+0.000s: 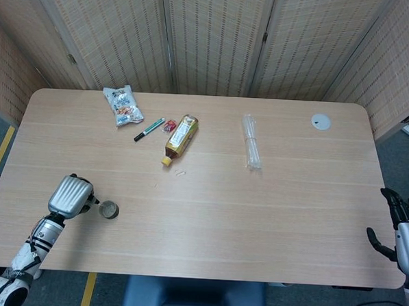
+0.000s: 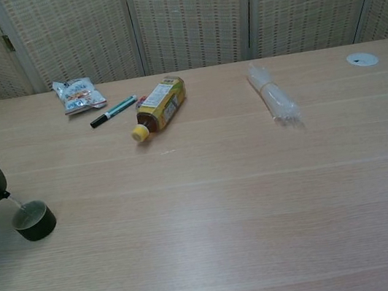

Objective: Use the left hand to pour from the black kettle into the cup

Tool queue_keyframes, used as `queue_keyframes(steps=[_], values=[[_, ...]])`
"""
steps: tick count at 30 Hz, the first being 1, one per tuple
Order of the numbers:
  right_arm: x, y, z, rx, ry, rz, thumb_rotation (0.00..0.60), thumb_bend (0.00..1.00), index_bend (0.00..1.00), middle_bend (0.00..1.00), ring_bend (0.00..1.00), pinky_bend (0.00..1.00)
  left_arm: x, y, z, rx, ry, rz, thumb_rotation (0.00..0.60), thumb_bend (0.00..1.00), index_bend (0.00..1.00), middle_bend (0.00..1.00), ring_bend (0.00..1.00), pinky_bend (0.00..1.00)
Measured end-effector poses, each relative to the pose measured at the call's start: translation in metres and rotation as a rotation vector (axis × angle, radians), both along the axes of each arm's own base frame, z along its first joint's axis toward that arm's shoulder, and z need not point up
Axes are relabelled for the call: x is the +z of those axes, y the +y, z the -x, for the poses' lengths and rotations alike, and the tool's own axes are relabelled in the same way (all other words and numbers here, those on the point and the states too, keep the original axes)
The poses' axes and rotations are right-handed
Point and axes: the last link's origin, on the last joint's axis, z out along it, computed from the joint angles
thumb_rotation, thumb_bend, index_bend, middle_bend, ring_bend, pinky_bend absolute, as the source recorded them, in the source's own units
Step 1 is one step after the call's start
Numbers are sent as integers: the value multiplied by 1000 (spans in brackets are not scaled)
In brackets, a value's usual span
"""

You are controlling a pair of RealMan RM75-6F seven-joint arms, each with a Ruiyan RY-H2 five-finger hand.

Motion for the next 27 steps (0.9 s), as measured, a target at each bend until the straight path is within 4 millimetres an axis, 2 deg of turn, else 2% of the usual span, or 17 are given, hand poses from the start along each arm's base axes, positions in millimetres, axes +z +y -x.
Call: queue_keyframes(steps=[27], values=[[2,2,1,2,-2,5,600,353,83,151,223,0,0,-2,0,-28,46,-31,600,488,1000,1000,1000,552]])
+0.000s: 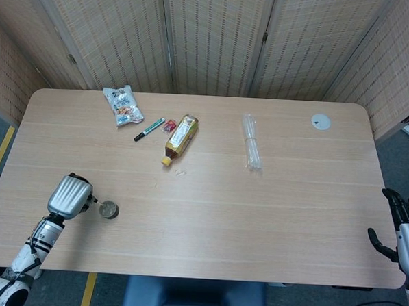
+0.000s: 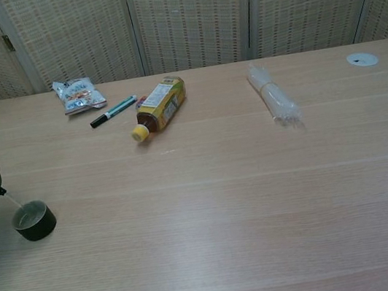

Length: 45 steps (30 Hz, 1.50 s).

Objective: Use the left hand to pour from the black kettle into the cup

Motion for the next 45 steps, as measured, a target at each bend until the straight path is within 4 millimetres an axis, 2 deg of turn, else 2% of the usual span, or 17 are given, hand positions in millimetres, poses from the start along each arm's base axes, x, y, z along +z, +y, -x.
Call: queue_keyframes(steps=[27,45], values=[[1,1,0,0,-1,1,600,353,83,157,224,0,1,-2,-1,-1,5,-5,600,488,1000,1000,1000,552],[0,3,0,0,-3,-3,600,353,82,165,224,0,-1,-2,7,26,-93,-1,600,488,1000,1000,1000,539]])
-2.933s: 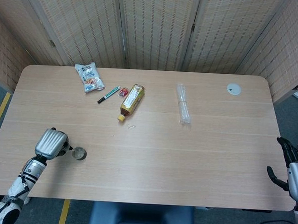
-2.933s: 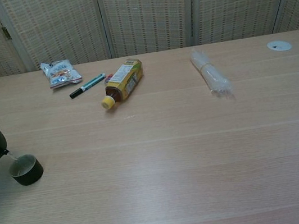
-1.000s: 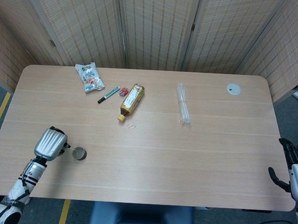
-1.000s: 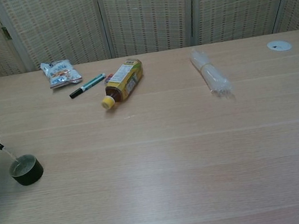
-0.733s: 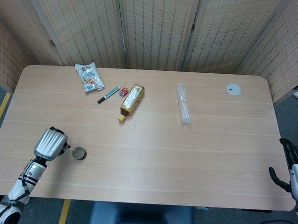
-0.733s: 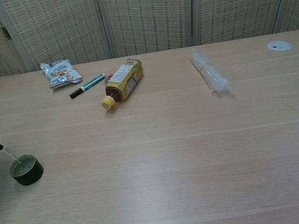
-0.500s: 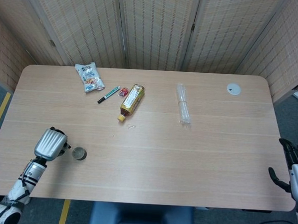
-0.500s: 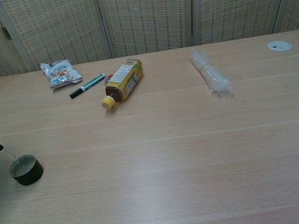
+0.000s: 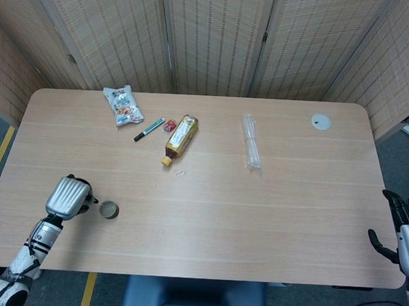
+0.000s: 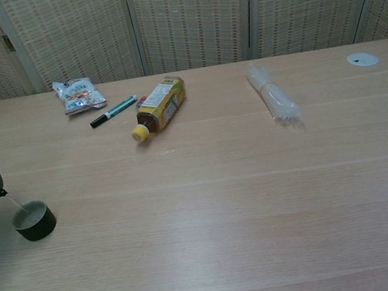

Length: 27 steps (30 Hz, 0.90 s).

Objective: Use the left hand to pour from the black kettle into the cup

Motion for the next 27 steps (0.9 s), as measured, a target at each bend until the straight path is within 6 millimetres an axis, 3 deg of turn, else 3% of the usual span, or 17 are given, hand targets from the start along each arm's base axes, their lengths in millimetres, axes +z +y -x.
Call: queue_keyframes(steps=[22,25,27], values=[[0,0,-4,5,5,3,600,353,82,165,223,0,1,7,12,122,-315,29,583,488,1000,1000,1000,506],[0,0,-4,5,5,3,600,353,83,165,223,0,4,11,11,131,-372,22,547,487,1000,1000,1000,501],[0,0,-4,5,5,3,600,353,83,165,224,0,6,14,10,138,-412,18,475,487,1000,1000,1000,498]])
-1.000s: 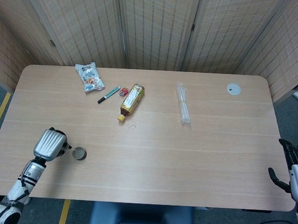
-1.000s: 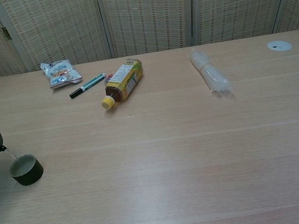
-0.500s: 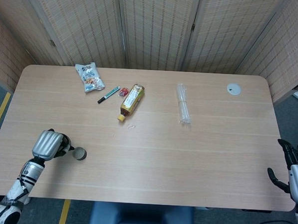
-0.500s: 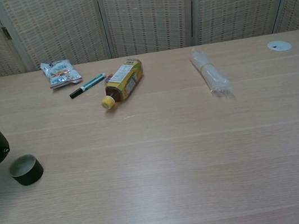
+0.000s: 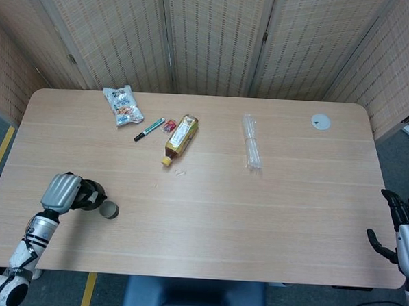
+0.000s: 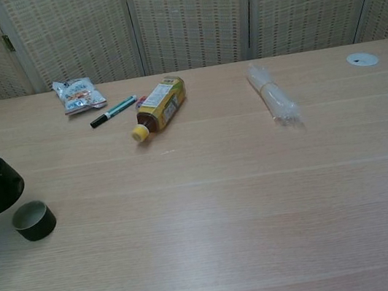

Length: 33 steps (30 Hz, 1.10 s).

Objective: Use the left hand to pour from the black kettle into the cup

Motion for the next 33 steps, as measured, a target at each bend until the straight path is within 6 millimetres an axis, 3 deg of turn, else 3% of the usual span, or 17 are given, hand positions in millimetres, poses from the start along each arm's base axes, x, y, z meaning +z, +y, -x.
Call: queue_keyframes(steps=[2,5,11,22,33], values=[[0,0,0,0,-1,0,600,352,82,166,224,0,3,5,-2,9,-45,-5,368,463,1000,1000,1000,493],[0,0,1,-1,-2,0,600,352,82,166,224,0,4,15,-8,15,-84,-3,257,400,1000,1000,1000,484],[1,2,2,-5,-2,6,600,353,83,166,225,0,-3,30,-21,11,-120,17,160,321,1000,1000,1000,470],[2,3,8,-20,-7,7,600,353,83,165,226,0,-26,51,-42,-36,-83,34,146,291,1000,1000,995,451],[1,3,12,-31,-11,7,600,352,83,165,226,0,-51,73,-49,-56,21,31,144,291,1000,1000,972,419]])
